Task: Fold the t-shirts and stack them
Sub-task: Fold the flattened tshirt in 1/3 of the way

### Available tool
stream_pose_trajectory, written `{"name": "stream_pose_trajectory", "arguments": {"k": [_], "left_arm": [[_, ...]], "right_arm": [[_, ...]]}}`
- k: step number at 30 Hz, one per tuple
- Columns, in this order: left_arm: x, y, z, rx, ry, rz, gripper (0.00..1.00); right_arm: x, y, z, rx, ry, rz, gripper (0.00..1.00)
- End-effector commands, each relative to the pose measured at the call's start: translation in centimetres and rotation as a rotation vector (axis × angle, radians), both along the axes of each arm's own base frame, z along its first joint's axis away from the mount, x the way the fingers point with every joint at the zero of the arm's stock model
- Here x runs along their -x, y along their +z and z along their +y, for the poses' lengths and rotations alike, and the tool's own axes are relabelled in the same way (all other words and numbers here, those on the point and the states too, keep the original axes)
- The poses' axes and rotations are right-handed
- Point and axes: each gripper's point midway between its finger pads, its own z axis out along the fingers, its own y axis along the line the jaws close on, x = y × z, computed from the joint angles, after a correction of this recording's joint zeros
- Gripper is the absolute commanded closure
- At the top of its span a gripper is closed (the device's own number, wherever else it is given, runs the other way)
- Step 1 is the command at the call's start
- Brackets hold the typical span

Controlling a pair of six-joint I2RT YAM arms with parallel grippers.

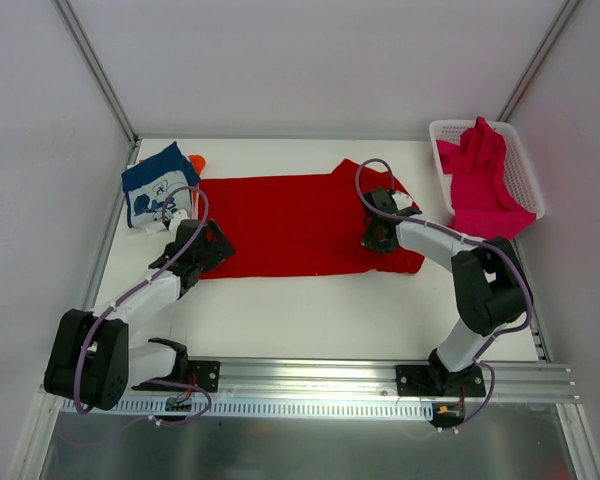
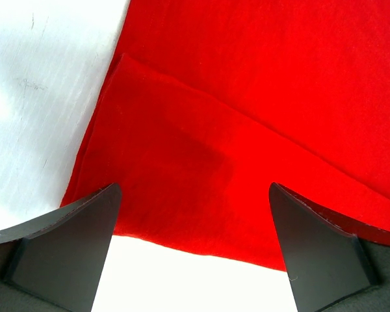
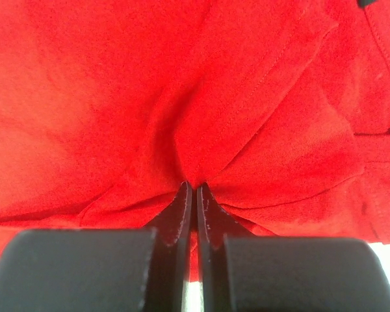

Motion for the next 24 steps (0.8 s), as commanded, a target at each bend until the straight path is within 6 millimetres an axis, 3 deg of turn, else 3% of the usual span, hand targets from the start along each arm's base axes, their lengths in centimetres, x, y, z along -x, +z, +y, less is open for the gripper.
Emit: {"name": "stream_pose_trajectory", "arguments": {"k": [1, 14, 21, 22, 24], "left_arm": [[-0.2, 0.4, 0.0, 0.010, -0.003, -0.021, 0.01], [-0.2, 0.5, 0.1, 0.009, -0.001, -0.028, 0.01], [-0.1, 0.6, 0.1, 0.008, 0.000, -0.031, 0.01], [-0.1, 0.6, 0.1, 0.008, 0.000, -0.031, 0.01], [-0.1, 0.5, 0.1, 0.007, 0.001, -0.028, 0.01]], "right_arm": [[-0.8, 2.3, 0.1, 0.004, 0.012, -0.035, 0.99], [-0.6, 1.4, 0.4, 0.004, 0.033, -0.006, 0.84], [-0.6, 1.2, 0.5, -0.001, 0.037, -0.003, 0.85], [-0.6, 1.2, 0.6, -0.003, 0.037, -0.002, 0.94], [-0.6, 1.2, 0.7, -0.007, 0.041, 0.000, 0.96]]}}
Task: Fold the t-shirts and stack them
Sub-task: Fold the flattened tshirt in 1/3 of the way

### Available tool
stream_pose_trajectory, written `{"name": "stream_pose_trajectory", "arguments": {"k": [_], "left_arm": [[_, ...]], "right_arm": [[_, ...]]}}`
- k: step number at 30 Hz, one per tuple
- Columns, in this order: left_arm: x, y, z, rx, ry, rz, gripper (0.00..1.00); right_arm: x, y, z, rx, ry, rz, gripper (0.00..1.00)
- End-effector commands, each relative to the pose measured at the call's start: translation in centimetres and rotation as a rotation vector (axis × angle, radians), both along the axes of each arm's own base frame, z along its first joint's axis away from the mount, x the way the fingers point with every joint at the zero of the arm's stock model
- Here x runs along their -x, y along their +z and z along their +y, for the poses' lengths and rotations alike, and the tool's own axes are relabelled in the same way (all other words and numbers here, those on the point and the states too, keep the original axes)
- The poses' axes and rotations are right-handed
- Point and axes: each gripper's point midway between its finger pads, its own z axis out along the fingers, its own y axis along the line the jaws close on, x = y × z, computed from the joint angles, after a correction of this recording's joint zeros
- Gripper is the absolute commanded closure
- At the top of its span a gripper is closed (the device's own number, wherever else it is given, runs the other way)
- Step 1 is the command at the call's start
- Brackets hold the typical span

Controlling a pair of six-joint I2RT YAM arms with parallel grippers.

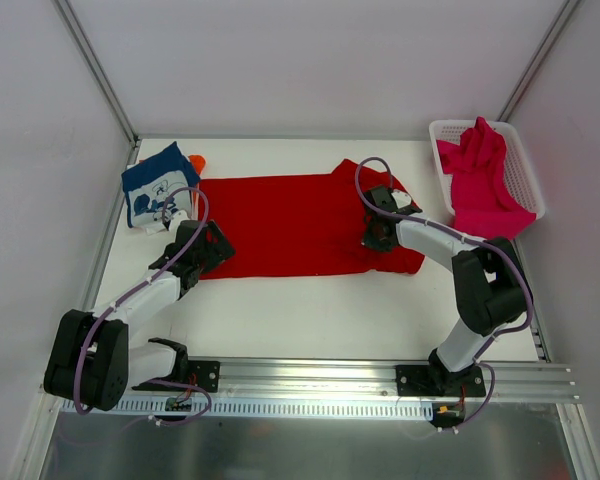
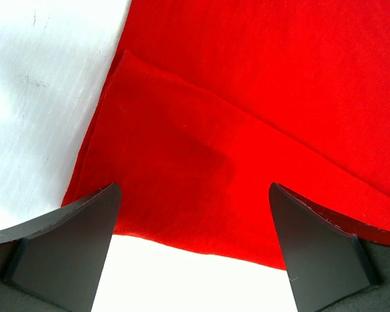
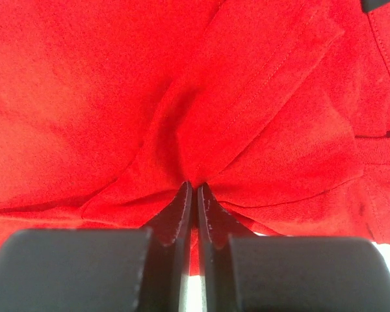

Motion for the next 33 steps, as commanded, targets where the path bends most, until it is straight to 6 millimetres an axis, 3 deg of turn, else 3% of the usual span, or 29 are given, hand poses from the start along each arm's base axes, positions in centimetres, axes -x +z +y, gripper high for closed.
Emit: {"name": "stream_pose_trajectory", "arguments": {"k": [1, 10, 20, 23, 29, 33], "left_arm": [[-0.3, 0.7, 0.1, 0.008, 0.001, -0.032, 0.01], [-0.3, 0.8, 0.1, 0.009, 0.001, -0.035, 0.01], [-0.3, 0.9, 0.1, 0.009, 0.001, -0.040, 0.01], [-0.3, 0.8, 0.1, 0.007, 0.004, -0.039, 0.01], [-0.3, 0.9, 0.2, 0.005, 0.005, -0.042, 0.01], [-0.4, 0.9, 0.1, 0.007, 0.003, -0.042, 0.01]], "right_arm": [[-0.6, 0.6, 0.6, -0.015, 0.013, -0.004, 0.96], [-1.1, 1.2, 0.7, -0.010, 0.020, -0.014, 1.00], [-2.8, 3.8, 0.9, 0.025, 0.058, -0.039, 0.99], [-3.2, 3.8, 1.0, 0.025, 0.072, -0.022, 0.89], [-2.8, 2.5, 1.2, 0.017, 0.076, 0.013, 0.84], [-2.6, 2.2, 1.2, 0.019, 0.078, 0.021, 0.73]]}}
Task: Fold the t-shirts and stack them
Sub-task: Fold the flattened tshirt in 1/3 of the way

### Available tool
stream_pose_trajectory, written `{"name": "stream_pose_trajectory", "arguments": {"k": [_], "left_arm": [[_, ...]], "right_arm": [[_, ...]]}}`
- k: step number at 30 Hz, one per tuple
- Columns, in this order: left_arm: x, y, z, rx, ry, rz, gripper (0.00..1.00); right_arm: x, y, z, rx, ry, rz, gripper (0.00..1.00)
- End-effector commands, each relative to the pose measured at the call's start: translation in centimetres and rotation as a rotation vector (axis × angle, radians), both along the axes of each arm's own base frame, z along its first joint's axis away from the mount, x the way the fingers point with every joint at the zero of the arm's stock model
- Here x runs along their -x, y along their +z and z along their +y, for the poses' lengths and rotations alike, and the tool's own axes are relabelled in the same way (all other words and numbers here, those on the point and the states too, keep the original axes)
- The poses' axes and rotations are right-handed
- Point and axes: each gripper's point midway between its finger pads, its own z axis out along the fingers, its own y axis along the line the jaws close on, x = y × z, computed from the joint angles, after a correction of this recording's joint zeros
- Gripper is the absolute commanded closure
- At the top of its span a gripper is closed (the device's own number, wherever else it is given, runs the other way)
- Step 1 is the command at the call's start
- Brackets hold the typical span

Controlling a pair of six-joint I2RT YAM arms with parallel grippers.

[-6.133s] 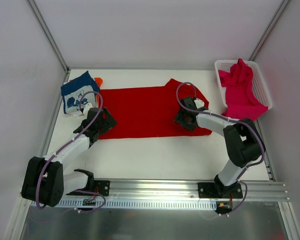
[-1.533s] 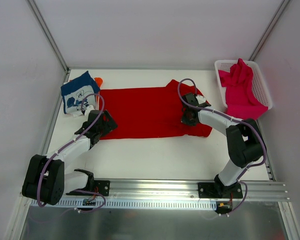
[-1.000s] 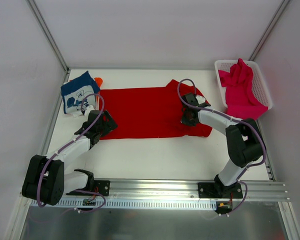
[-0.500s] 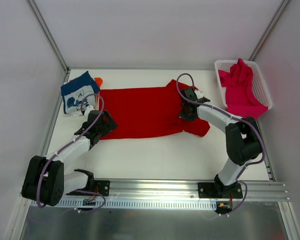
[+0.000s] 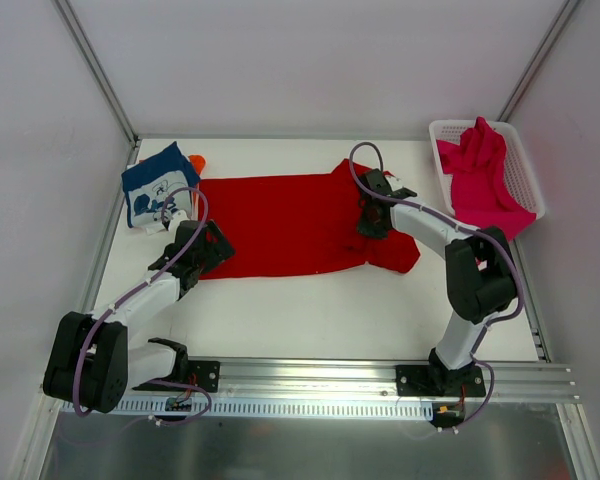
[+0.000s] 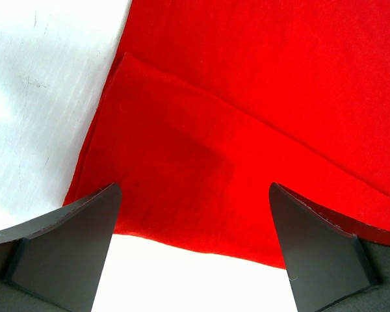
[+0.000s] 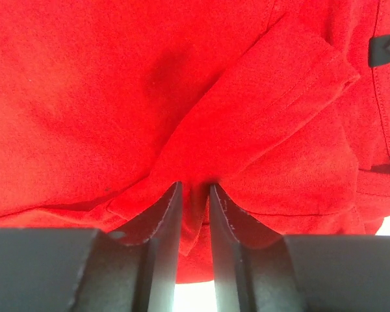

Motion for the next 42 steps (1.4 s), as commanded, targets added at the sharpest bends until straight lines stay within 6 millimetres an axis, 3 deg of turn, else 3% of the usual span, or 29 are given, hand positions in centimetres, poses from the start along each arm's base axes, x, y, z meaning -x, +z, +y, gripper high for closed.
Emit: {"name": "stream_pose_trajectory", "arguments": {"k": [1, 16, 17, 20, 21, 27, 32, 34, 36, 37, 40, 42], "left_arm": [[-0.3, 0.6, 0.2, 0.004, 0.004, -0.031, 0.01], [-0.4, 0.6, 0.0, 0.014, 0.002, -0.025, 0.01], [-0.4, 0.6, 0.0, 0.014, 0.002, -0.025, 0.01], [-0.4, 0.5, -0.1, 0.016, 0.002, -0.025, 0.01], [-0.4, 0.6, -0.1, 0.015, -0.001, -0.026, 0.01], [-0.4, 0.7, -0.1, 0.014, 0.001, -0.031, 0.01], [-0.4, 0.6, 0.0, 0.011, 0.002, -0.030, 0.01], [-0.4, 0.6, 0.0, 0.009, -0.001, -0.028, 0.01], [-0.4, 0.5, 0.0, 0.010, 0.000, -0.025, 0.01], [-0.4, 0.6, 0.0, 0.010, -0.002, -0.026, 0.01], [-0.4, 0.4, 0.0, 0.008, -0.005, -0.020, 0.01], [-0.4, 0.3, -0.1, 0.010, -0.009, -0.016, 0.01]], "right_arm": [[0.1, 0.4, -0.2, 0.003, 0.004, 0.007, 0.73], [0.7, 1.3, -1.1, 0.020, 0.001, -0.007, 0.78], [0.6, 1.5, -1.1, 0.022, 0.002, -0.012, 0.80], [0.2, 1.9, -1.0, 0.022, 0.001, -0.023, 0.99], [0.0, 1.8, -0.9, 0.023, 0.001, -0.022, 1.00], [-2.2, 1.7, -0.3, 0.029, 0.011, -0.027, 1.00], [-5.5, 1.7, 0.4, 0.023, 0.016, -0.037, 1.00], [-6.3, 0.5, 0.6, 0.033, 0.018, -0.012, 1.00], [-7.8, 0.6, 0.8, 0.019, 0.013, -0.016, 0.99], [-8.0, -0.6, 0.7, 0.017, 0.009, 0.008, 0.99], [-9.4, -0.8, 1.1, -0.002, 0.004, 0.002, 0.88], [-10.3, -1.4, 1.1, 0.001, 0.004, 0.004, 0.67]]}}
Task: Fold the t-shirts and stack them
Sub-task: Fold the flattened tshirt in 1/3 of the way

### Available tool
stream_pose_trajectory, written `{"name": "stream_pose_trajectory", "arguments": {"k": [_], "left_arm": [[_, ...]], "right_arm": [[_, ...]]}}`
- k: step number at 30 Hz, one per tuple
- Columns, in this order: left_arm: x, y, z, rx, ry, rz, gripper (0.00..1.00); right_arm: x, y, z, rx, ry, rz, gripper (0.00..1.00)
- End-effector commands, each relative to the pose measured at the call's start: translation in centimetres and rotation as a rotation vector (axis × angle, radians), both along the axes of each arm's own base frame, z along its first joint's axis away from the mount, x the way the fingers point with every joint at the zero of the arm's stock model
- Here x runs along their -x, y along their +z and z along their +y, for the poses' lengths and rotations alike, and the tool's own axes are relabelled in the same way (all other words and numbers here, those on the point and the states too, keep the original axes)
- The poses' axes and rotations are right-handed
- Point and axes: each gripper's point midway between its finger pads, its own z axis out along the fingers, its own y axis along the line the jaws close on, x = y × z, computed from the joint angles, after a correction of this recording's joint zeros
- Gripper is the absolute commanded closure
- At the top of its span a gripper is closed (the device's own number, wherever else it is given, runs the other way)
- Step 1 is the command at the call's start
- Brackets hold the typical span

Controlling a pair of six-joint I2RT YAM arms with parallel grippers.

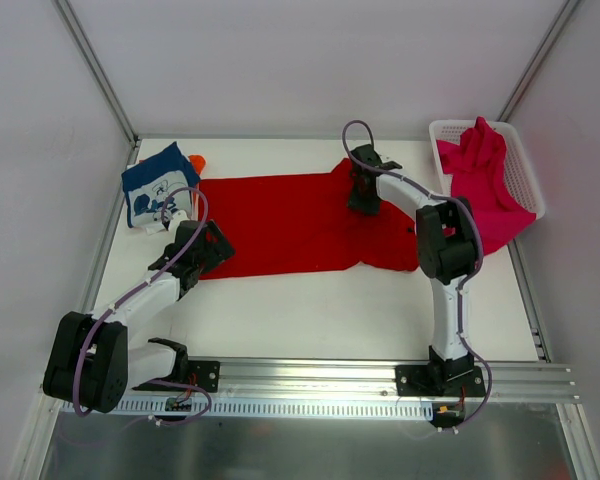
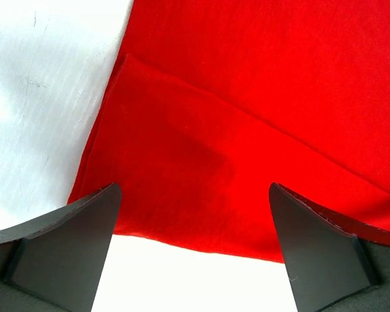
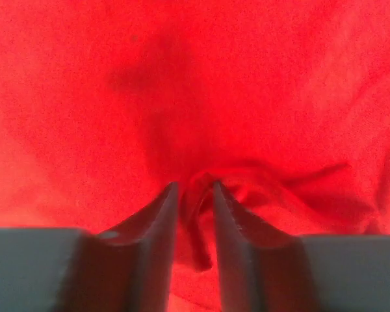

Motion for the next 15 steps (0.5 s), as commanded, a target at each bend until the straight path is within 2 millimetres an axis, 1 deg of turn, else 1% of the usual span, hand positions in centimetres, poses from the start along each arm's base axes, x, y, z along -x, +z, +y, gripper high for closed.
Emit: {"name": "stream_pose_trajectory", "arguments": {"k": [1, 2, 3, 4, 5, 8, 11, 12, 13, 15], "left_arm": [[-0.3, 0.2, -0.1, 0.007, -0.011, -0.014, 0.01], [-0.3, 0.2, -0.1, 0.007, -0.012, -0.012, 0.01], [-0.3, 0.2, -0.1, 0.004, -0.012, -0.014, 0.01], [-0.3, 0.2, 0.0, 0.003, -0.009, -0.012, 0.01], [-0.3, 0.2, 0.0, 0.002, -0.010, -0.013, 0.01], [-0.4, 0.2, 0.0, 0.002, -0.008, -0.013, 0.01], [-0.5, 0.1, 0.0, -0.003, -0.009, -0.005, 0.01], [-0.4, 0.0, -0.1, -0.003, -0.012, -0.004, 0.01], [-0.4, 0.0, -0.1, -0.004, -0.013, -0.002, 0.01], [-0.5, 0.1, -0.1, -0.002, -0.017, -0.007, 0.01]], "right_arm": [[-1.6, 0.7, -0.2, -0.007, 0.009, -0.011, 0.56], [-1.7, 0.3, -0.4, -0.002, 0.008, -0.004, 0.39], [-1.8, 0.4, -0.5, 0.002, 0.007, -0.005, 0.26], [-1.9, 0.3, -0.7, 0.008, 0.004, -0.003, 0.07], [-1.9, 0.2, -0.9, 0.015, 0.003, 0.001, 0.01], [-1.9, 0.2, -1.5, 0.029, -0.004, 0.001, 0.01], [-2.3, 0.9, -1.8, 0.046, 0.003, -0.017, 0.00], [-2.5, 1.3, -1.8, 0.048, 0.004, -0.030, 0.00], [-3.1, 2.5, -1.7, 0.049, 0.018, -0.058, 0.00], [-4.2, 4.1, -1.2, 0.040, 0.043, -0.103, 0.00]]}}
